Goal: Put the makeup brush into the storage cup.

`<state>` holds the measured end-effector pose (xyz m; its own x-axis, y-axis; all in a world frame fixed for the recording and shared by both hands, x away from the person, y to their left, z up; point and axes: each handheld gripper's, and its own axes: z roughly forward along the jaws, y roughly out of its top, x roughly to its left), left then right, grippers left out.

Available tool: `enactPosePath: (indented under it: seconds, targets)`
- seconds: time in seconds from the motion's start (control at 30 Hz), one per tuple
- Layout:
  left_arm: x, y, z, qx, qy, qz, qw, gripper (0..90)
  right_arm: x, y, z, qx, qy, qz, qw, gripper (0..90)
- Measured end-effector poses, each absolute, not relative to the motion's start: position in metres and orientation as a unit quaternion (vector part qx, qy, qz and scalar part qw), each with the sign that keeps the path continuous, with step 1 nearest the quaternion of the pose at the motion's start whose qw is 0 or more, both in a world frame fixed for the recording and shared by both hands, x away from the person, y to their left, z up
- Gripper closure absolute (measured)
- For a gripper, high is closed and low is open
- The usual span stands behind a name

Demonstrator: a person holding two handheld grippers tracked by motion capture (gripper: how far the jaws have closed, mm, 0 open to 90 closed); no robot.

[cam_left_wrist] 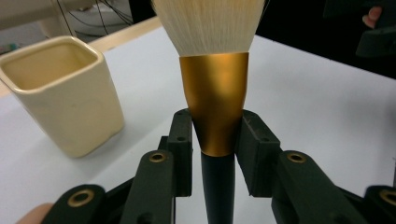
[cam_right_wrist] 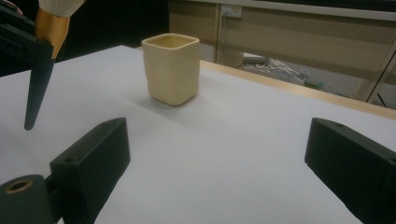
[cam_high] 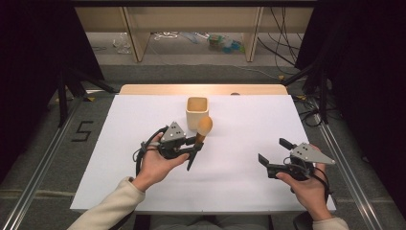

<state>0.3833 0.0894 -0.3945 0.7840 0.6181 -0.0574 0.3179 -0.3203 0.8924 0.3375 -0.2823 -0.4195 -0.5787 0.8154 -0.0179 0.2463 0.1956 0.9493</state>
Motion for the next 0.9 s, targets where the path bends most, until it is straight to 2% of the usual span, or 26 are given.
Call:
enactPosePath:
  seconds: [0.9]
  targets:
    - [0.379, 0.101, -0.382, 0.741, 0.305, 0.193, 0.567, 68.5, 0.339, -0.282, -0.420, 0.356, 0.709, 0.537, 0.286, 7.3]
